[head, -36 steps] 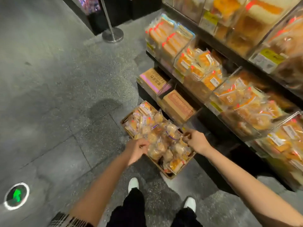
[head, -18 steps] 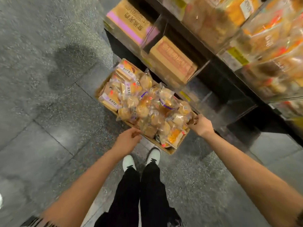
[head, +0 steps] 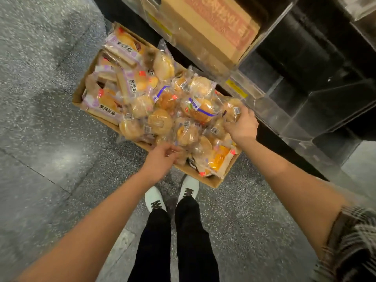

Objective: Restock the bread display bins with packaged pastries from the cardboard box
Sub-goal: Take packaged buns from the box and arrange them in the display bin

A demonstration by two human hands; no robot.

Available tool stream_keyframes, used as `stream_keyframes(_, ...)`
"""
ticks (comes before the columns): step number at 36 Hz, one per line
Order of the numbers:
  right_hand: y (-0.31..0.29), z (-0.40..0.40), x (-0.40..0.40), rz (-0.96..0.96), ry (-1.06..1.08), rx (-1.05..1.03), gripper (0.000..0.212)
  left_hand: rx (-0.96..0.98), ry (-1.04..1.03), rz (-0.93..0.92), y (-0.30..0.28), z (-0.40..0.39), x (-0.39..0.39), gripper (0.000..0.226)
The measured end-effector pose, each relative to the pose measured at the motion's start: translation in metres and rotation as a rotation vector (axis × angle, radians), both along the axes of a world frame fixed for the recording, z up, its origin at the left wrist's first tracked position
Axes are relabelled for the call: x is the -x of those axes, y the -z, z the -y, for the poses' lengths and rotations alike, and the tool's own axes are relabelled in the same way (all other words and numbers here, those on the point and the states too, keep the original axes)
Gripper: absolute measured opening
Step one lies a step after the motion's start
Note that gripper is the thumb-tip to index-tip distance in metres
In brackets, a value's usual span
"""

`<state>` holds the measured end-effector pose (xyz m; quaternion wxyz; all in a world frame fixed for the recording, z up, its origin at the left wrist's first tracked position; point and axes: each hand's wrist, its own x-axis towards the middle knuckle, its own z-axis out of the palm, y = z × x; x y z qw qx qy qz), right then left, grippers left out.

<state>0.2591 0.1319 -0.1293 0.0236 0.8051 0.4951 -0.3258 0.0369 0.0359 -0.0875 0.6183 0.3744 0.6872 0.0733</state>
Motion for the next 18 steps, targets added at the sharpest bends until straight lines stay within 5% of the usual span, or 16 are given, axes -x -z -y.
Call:
stream_keyframes(11,-0.017,0.003,-0.018,-0.177,0.253,-0.245,0.048,-0.003,-0.033,0.011,0.002,-0.011,-0.008,0.017)
stream_keyframes(15,-0.054,0.004,-0.015,-0.556,0.475,-0.185,0.027,-0.032,-0.082,0.089,-0.014,-0.026,-0.013,0.023)
stream_keyframes(18,-0.075,0.007,-0.013,-0.974,0.608,0.066,0.046,-0.041,-0.082,0.159,-0.028,-0.040,-0.017,0.049)
